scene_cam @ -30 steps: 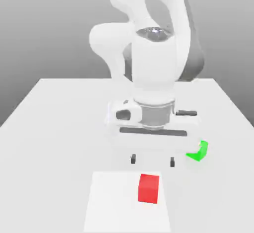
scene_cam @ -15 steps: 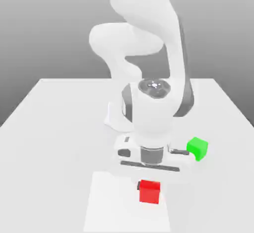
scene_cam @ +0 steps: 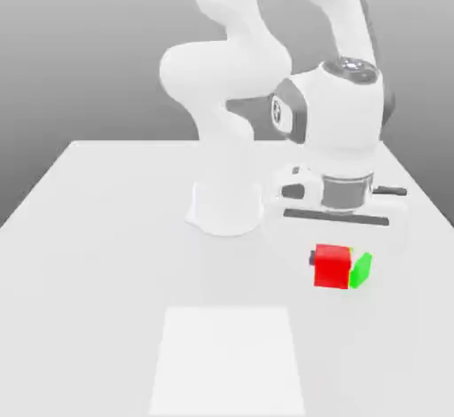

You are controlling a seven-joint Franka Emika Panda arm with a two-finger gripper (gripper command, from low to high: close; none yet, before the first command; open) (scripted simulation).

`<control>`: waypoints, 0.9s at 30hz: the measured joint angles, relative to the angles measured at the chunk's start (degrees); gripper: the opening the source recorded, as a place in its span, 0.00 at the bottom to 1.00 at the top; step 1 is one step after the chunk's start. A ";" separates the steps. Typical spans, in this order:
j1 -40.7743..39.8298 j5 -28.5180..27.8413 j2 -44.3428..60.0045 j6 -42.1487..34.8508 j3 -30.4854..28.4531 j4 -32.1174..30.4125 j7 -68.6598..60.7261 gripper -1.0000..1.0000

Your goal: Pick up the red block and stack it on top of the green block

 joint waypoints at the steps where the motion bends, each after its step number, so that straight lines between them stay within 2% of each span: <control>1: 1.33 1.02 -1.27 -0.39 1.17 -0.84 1.77 0.00; 8: 10.56 7.80 -9.59 -2.91 8.84 -6.25 13.51 0.00; 27: -0.78 -7.00 2.00 8.47 17.00 -6.58 24.70 0.00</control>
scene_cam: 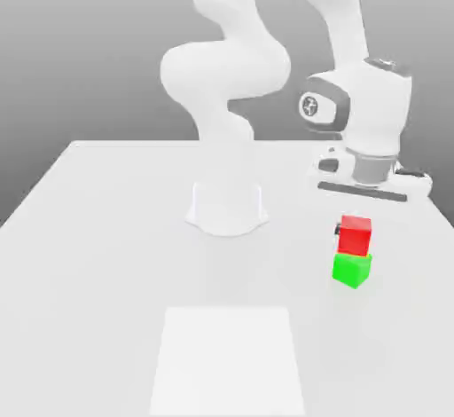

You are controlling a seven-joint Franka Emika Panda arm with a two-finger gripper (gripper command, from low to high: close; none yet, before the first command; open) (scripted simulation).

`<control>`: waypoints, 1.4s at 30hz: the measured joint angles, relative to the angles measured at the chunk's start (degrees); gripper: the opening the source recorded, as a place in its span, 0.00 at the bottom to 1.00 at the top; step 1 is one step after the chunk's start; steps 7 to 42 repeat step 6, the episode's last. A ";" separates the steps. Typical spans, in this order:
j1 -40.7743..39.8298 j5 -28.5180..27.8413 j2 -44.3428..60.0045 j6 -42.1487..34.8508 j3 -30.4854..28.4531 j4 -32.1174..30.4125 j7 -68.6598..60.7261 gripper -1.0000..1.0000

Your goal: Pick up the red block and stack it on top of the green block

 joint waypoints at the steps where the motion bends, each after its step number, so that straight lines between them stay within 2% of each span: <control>1: -0.39 -0.62 0.70 0.58 0.19 0.02 0.42 0.00; 6: -1.29 -2.35 3.97 3.48 0.56 0.14 1.59 0.00; 42: -1.29 -2.35 3.97 3.48 0.56 0.14 1.59 0.00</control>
